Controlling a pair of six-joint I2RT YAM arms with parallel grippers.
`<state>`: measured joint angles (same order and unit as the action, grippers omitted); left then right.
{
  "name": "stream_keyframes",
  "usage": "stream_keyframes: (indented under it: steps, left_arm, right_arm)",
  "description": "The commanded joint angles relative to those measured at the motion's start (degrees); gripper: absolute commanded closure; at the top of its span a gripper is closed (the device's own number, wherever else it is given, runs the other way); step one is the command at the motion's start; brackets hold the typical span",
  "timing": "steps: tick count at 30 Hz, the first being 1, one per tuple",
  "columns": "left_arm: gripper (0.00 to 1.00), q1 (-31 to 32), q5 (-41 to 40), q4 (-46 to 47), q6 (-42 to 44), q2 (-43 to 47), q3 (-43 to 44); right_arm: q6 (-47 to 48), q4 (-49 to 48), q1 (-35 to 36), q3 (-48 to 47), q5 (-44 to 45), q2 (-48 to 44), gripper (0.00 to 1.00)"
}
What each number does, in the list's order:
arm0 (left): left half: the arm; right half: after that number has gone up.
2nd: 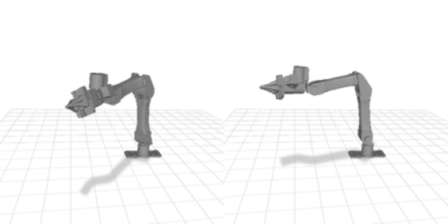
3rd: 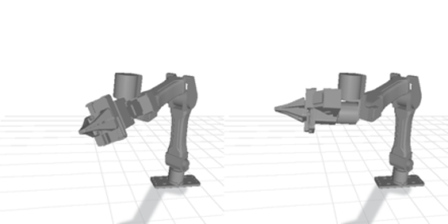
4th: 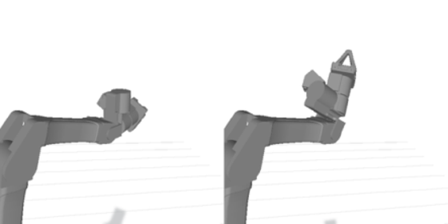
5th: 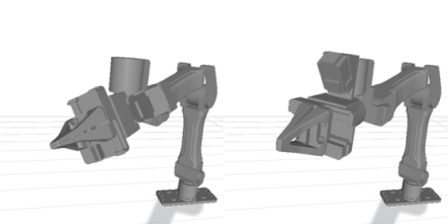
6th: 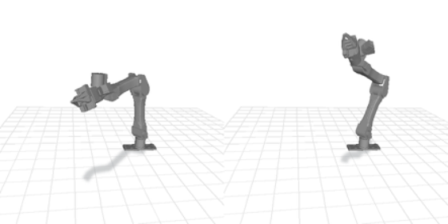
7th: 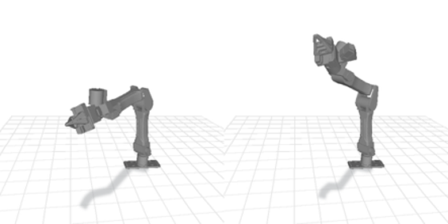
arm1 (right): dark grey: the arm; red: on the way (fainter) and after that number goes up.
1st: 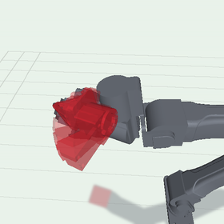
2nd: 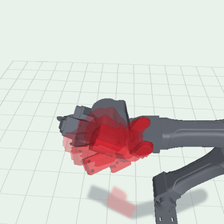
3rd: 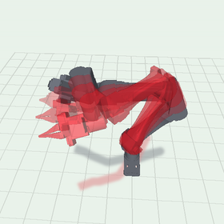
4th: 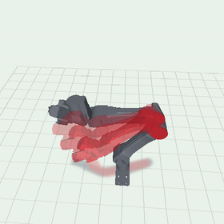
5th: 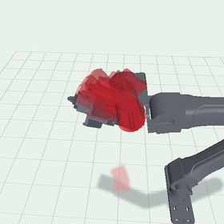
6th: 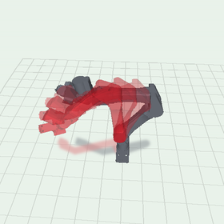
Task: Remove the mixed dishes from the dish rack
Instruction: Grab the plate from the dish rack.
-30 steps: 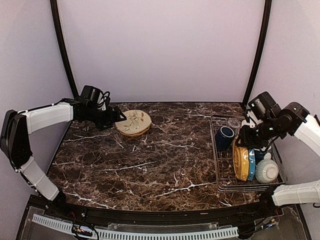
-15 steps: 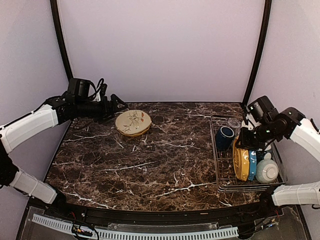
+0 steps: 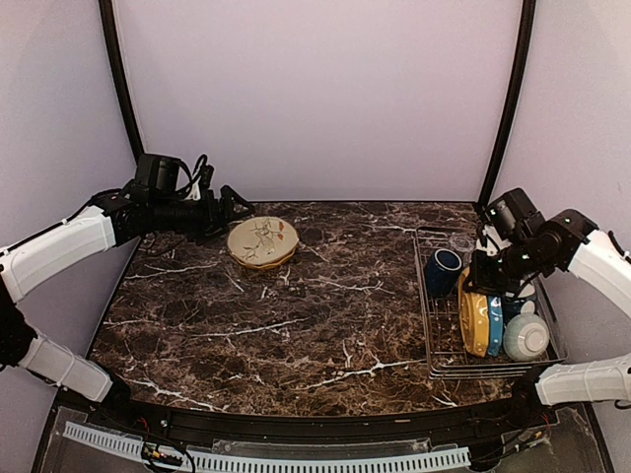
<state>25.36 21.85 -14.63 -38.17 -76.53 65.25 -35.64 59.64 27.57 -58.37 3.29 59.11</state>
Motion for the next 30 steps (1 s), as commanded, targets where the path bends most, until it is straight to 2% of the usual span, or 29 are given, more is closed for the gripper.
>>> stream_keyframes:
  steps: [1, 15, 22, 30]
  left_arm:
    - [0.02, 0.3, 0.2, -0.2, 0.0, 1.9, 1.4]
    - [0.02, 1.0, 1.1, 1.1, -0.6, 0.2, 1.3]
    - [0.02, 1.2, 2.0, 1.9, -1.0, -0.8, 1.1]
    - [0.02, 1.4, 3.7, 2.0, -1.5, -1.1, 1.1]
  right_arm:
    - [1.2, 2.5, -0.3, -3.5, 1.1, 0.2, 1.0]
    - [2.9, 7.7, -0.3, -16.3, -2.5, -2.3, 1.0]
    - [12.9, 0.8, -0.3, -22.7, -8.9, -2.4, 1.0]
    - [21.0, -8.4, -0.3, -28.6, -17.9, 4.2, 1.0]
